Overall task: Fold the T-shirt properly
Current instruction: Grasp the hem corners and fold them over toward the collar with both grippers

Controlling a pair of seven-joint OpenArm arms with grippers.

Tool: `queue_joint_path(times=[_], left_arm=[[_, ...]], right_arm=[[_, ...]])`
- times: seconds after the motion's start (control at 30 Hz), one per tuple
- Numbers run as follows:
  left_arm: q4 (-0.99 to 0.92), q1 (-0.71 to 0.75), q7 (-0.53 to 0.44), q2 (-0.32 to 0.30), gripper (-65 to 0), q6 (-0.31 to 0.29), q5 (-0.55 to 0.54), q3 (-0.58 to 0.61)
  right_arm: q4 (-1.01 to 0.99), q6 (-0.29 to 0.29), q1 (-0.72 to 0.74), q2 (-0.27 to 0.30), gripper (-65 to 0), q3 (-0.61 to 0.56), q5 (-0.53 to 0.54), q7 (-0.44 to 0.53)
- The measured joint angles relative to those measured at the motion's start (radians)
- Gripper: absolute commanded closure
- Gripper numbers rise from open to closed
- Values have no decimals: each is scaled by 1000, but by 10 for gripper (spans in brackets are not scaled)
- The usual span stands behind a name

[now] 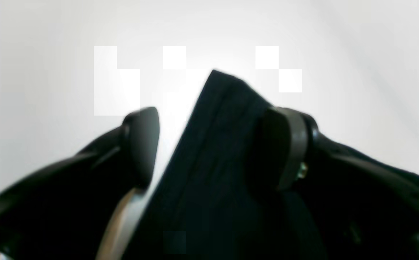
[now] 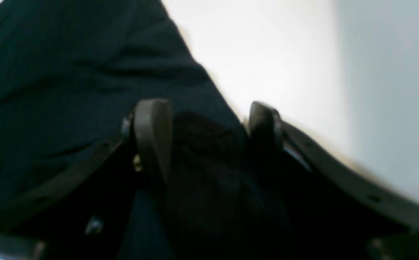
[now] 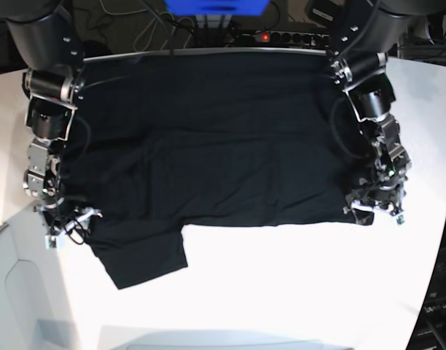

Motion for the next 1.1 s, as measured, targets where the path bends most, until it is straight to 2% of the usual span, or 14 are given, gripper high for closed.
queue_joint_path(times=[0.13,0.33,0.4,0.43,0.53,0.57,0.67,0.83,0.93,1.03,1.1], left_arm=[[-31,-4,-44,-13,-433,0,0,74],[-32,-5,-49,-13,-421,0,-1,84],[-32,-5,-46,-13,-343,0,0,84],[-32,-5,-43,-14,-276,0,-3,84],[-32,-4,-37,-13,-56,0,-4,84],[-32,-4,-34,-13,0,0,-6,84],[-27,-3,-32,-13,-22,0,-5,84],[-18,0,-24,-12,0,0,-5,84],[61,27,50,-8,0,0,-9,84],[199,76,138,-4,0,2,-11,81],[299,101,161,-3,0,-1,-12,82]], right_arm=[[-8,-1,-6,1,-208,0,2,29],[-8,-1,-9,1,-73,0,2,34],[-9,-1,-9,1,-20,0,3,34],[-8,-1,-9,0,0,0,5,31],[-8,-1,-9,1,0,0,5,31],[-8,-1,-9,0,0,0,5,31],[-8,-1,-9,1,0,0,5,31],[0,0,-9,1,0,5,5,24],[78,2,-31,-6,0,5,-12,-34],[182,2,-94,-12,0,3,-18,-45],[254,2,-129,-13,0,4,-18,-56]])
